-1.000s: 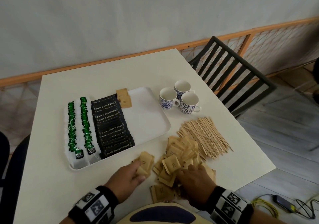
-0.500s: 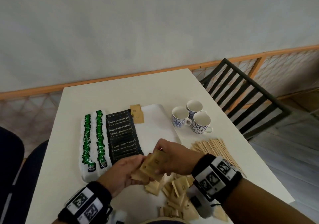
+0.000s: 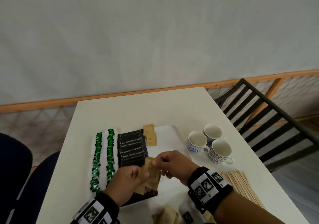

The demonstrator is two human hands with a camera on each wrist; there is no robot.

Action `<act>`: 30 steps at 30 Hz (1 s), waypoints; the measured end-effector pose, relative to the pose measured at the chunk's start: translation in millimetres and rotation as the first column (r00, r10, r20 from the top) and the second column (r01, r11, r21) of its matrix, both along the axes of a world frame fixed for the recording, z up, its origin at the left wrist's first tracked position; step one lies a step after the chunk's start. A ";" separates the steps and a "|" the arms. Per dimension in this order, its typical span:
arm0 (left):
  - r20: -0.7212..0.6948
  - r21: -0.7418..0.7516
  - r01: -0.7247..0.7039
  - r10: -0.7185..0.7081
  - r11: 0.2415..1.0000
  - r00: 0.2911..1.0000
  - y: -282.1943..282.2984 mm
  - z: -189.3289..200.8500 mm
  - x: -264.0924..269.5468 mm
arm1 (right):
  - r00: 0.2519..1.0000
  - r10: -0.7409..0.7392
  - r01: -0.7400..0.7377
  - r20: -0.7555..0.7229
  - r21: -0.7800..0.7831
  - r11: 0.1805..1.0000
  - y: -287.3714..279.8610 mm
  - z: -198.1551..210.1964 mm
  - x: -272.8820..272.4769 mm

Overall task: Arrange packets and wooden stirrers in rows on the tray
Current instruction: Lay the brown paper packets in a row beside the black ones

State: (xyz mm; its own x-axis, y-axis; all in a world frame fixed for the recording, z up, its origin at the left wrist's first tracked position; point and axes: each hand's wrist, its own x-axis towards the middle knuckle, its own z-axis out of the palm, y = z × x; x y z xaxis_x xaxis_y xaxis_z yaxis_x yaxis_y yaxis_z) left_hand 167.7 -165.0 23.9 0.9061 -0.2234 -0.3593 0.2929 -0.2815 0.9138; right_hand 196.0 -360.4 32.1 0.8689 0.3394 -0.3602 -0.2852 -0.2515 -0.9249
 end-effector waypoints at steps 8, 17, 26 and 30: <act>0.011 0.099 -0.150 0.150 0.984 0.989 -2.2 -18.7 34.7 | 0.987 -0.102 0.112 -0.123 0.078 0.991 7.2 -31.6 52.6; -0.136 0.138 -0.215 0.233 0.967 0.963 17.4 -22.1 53.0 | 0.990 -0.138 0.129 0.021 -0.514 0.848 8.7 -74.7 122.7; -0.244 0.123 -0.238 0.262 0.963 0.934 24.3 -23.5 50.5 | 0.996 -0.081 0.091 0.045 -0.635 0.767 21.3 -80.5 143.7; -0.232 0.140 -0.249 0.276 0.958 0.933 23.5 -23.6 48.4 | 0.993 -0.116 0.085 -0.009 -0.624 0.776 23.6 -82.5 149.3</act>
State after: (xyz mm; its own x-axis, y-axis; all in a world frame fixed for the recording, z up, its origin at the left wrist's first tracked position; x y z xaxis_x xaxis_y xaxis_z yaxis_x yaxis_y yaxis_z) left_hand 216.0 -141.5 0.3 0.8067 0.0624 -0.5876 0.5821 -0.2553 0.7720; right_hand 345.3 -336.7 -50.4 0.8630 -0.0608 -0.5015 -0.3787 -0.7349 -0.5626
